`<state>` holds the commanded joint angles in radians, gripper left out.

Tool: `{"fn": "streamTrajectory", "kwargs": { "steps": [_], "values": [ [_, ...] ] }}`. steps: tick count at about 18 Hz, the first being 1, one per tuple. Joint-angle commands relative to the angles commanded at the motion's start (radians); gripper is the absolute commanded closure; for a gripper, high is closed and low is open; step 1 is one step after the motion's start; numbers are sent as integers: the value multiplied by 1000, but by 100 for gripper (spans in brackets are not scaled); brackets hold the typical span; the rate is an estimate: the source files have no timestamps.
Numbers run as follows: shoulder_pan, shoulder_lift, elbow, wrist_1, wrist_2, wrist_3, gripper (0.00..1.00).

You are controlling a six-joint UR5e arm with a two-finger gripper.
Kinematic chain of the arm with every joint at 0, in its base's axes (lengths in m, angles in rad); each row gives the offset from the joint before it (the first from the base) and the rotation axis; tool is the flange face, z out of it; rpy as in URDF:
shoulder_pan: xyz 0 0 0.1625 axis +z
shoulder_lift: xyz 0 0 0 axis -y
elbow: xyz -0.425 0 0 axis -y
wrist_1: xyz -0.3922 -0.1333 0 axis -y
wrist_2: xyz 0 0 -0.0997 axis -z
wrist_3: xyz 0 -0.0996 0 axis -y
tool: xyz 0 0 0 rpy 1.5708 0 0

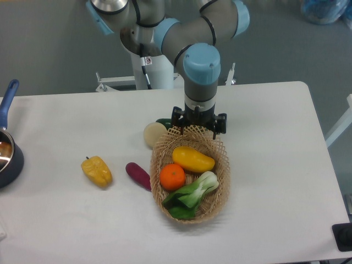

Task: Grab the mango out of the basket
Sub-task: 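Lower the open gripper into the basket over the yellow mango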

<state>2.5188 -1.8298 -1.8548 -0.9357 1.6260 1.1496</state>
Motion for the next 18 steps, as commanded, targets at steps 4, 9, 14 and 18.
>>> {"fn": "streamTrajectory", "kwargs": {
  "steps": [4, 9, 14, 18],
  "values": [
    [-20, -6, -21, -3, 0, 114, 0],
    [-23, -6, -38, 3, 0, 300, 0],
    [-46, -11, -55, 8, -1, 366, 0],
    [-48, -25, -60, 9, 5, 430, 0]
  ]
}}
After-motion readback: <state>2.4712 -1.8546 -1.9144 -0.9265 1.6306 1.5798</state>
